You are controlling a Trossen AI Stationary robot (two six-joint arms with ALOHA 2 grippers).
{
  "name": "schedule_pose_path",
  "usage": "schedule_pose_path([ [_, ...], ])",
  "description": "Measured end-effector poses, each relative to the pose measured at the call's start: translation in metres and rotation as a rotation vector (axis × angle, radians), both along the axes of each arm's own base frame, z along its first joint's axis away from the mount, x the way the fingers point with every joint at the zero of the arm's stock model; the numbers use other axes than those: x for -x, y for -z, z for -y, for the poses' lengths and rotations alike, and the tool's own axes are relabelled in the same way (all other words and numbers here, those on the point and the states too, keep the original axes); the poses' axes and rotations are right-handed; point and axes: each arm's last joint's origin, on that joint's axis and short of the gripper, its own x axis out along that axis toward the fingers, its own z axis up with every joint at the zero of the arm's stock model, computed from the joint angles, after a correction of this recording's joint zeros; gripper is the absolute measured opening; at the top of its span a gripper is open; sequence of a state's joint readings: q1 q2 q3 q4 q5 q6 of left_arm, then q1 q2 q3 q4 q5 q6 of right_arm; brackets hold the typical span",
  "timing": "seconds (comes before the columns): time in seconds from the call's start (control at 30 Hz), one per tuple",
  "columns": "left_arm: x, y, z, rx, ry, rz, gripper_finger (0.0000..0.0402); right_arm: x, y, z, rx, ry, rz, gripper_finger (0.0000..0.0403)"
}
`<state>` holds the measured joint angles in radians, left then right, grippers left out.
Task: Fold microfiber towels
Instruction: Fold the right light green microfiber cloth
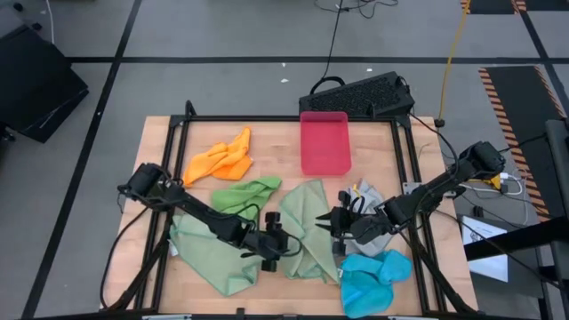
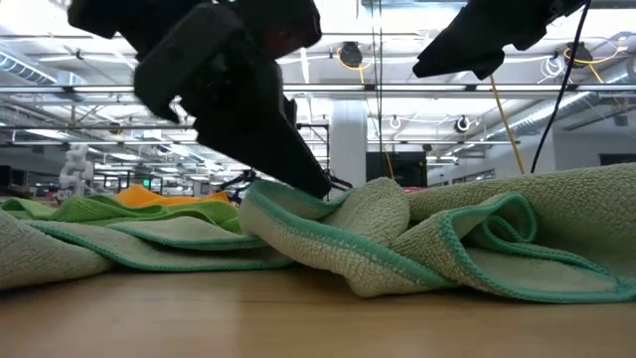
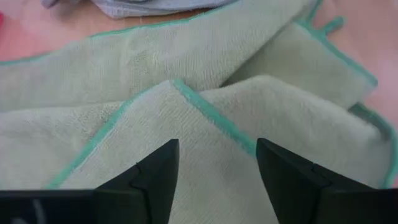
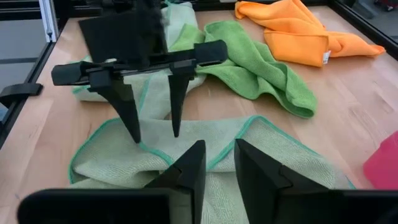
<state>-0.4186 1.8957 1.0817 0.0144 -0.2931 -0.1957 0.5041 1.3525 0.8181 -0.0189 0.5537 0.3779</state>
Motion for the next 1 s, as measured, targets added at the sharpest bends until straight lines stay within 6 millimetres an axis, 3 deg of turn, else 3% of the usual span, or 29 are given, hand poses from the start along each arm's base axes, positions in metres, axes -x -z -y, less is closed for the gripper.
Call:
schedule_pose_path([
  [0.17,-0.003,-0.005,0.008,0.122,0.011,0.048,0.0197,0.0,0.0,0.0,0.004,-0.002,-0.001,0.0091],
  [0.3,0.0,-0.003,0.007,0.042,-0.013,0.036,0.0205,0.0,0.0,0.0,0.003,-0.002,0.0,0.0091],
  [0.57,0.001,0.008,0.007,0.058,-0.07,-0.006,0.0245,0.0,0.0,0.0,0.0,0.0,0.0,0.0091],
  [0.7,0.003,0.015,0.002,0.025,-0.082,-0.065,0.024,0.0,0.0,0.0,-0.003,0.001,0.001,0.0091],
  [0.83,0.006,0.017,-0.007,-0.024,-0.086,-0.131,0.0189,0.0,0.0,0.0,-0.007,-0.001,0.004,0.0091],
  [1.0,0.01,0.015,-0.009,-0.087,-0.03,-0.17,0.0061,0.0,-0.001,0.0,-0.01,-0.002,0.008,0.0091],
])
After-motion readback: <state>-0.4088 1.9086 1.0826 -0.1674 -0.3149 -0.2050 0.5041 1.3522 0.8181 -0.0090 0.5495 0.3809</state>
